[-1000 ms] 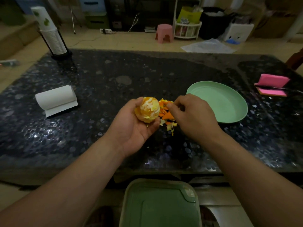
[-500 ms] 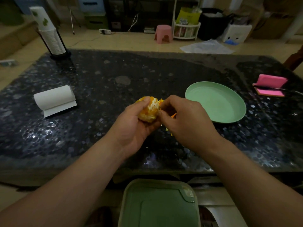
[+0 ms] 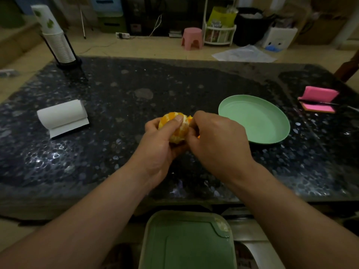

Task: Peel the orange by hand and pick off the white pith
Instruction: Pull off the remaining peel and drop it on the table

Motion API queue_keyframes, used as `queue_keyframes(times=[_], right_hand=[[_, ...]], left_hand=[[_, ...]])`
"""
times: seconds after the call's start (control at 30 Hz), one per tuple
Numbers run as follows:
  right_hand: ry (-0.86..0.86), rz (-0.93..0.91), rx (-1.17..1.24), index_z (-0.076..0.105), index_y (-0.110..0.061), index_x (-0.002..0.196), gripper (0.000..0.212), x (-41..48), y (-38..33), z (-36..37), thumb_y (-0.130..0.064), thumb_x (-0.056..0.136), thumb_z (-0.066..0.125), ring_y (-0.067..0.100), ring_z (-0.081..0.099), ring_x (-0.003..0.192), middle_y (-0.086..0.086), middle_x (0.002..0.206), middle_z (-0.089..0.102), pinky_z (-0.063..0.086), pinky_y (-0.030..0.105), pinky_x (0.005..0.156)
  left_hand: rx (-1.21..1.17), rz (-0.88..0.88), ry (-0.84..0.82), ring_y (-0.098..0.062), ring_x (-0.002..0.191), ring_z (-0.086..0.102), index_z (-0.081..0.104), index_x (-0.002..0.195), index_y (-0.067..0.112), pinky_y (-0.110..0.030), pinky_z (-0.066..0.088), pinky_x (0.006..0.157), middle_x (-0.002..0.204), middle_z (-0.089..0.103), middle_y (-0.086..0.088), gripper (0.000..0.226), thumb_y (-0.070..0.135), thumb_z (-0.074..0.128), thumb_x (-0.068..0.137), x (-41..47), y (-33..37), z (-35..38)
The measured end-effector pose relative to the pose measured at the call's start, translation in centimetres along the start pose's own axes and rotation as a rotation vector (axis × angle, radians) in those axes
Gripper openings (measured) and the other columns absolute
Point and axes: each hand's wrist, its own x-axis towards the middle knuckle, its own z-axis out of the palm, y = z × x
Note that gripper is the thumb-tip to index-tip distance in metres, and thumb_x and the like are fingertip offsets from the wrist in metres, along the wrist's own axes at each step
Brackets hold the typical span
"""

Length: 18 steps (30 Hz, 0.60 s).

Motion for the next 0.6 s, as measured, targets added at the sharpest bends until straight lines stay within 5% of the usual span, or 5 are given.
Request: queue_keyframes(times=[0.17, 0.37, 0.47, 0.6], right_hand=[[-0.001, 0.036, 0.133, 0.061, -0.027, 0.081, 0.012, 0.1, 0.6, -0.6, -0.03, 0.091, 0.066, 0.01, 0.053, 0.059, -0.01, 0.067, 0.058, 0.04, 0.028, 0.052], [-0.092, 0.163, 0.475, 0.069, -0.027, 0.082, 0.009, 0.3, 1.9, -0.5, -0.024, 0.09, 0.072, 0.008, 0.062, 0.064, -0.011, 0.069, 0.066, 0.052, 0.029, 0.059], [-0.127, 0.201, 0.62, 0.071, -0.026, 0.082, 0.012, 0.5, 2.4, -0.5, -0.019, 0.092, 0.073, 0.005, 0.059, 0.059, -0.009, 0.068, 0.067, 0.047, 0.02, 0.056], [-0.176, 0.222, 0.724, 0.073, -0.023, 0.083, 0.012, 0.6, 2.7, -0.7, -0.017, 0.093, 0.073, 0.006, 0.059, 0.06, -0.003, 0.07, 0.07, 0.051, 0.03, 0.057]], left_hand=[[0.028, -0.007, -0.015, -0.024, 0.101, 0.075, 0.044, 0.148, 0.009, -0.037, 0.061, 0.076, 0.135, 0.066, -0.021, 0.056, 0.029, 0.067, 0.101, 0.2, 0.2, -0.3], [0.059, -0.037, -0.056, -0.02, 0.075, 0.068, 0.045, 0.148, 0.003, -0.029, 0.057, 0.059, 0.108, 0.069, -0.016, 0.055, 0.03, 0.058, 0.103, 0.3, 0.5, -0.6], [0.065, -0.068, -0.099, -0.019, 0.068, 0.064, 0.054, 0.138, 0.003, -0.027, 0.054, 0.055, 0.097, 0.069, -0.012, 0.043, 0.029, 0.053, 0.104, 0.3, 0.7, -0.7], [0.059, -0.097, -0.163, -0.018, 0.067, 0.058, 0.065, 0.119, 0.01, -0.024, 0.051, 0.053, 0.097, 0.069, -0.012, 0.032, 0.031, 0.048, 0.103, 0.0, 1.1, -0.7]])
